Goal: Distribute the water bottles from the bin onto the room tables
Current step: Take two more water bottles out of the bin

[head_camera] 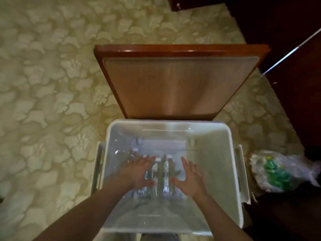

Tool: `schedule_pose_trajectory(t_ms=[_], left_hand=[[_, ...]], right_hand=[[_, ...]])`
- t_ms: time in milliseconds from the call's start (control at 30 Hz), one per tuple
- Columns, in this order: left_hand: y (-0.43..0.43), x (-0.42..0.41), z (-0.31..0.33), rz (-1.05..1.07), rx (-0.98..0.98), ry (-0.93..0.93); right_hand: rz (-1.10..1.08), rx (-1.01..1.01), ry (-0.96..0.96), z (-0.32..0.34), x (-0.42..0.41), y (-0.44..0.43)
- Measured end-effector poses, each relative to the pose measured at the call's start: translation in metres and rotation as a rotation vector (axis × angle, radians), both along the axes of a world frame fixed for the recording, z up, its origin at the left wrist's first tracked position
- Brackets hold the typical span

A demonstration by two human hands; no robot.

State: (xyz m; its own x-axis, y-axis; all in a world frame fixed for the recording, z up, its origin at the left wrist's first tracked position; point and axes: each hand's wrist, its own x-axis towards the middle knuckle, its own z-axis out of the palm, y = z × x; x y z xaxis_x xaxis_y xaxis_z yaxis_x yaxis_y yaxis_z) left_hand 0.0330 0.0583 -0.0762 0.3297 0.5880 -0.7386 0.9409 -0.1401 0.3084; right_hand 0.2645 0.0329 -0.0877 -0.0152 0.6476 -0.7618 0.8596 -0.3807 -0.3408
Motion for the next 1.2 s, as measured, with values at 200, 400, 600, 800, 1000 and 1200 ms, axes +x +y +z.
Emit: schedule_pose_trajectory(t_ms=[200, 400, 600, 800, 1000, 1200], left_hand=[[0.013, 0.023, -0.044, -0.006, -0.036, 0.091], [0.015, 0.022, -0.106, 0.016, -0.012, 0.048], [0.009, 0.022, -0.146, -0.071, 0.069, 0.110], [0.013, 0.033, -0.154, -0.122, 0.133, 0.154], [0.012, 0.049, -0.154, -0.054, 0.156, 0.102], [0.005, 0.068, -0.162, 0.247, -0.034, -0.199]], right_hand=[[0.067, -0.059, 0.027, -0.060, 0.011, 0.013], [-0.078, -0.116, 0.166, -0.113, 0.003, 0.011], [-0.234, -0.060, 0.251, -0.147, -0.013, 0.010], [-0.262, -0.050, 0.216, -0.158, -0.015, 0.015], [-0.395, -0.067, 0.228, -0.164, -0.004, 0.012], [-0.499, -0.074, 0.292, -0.164, 0.016, 0.006]])
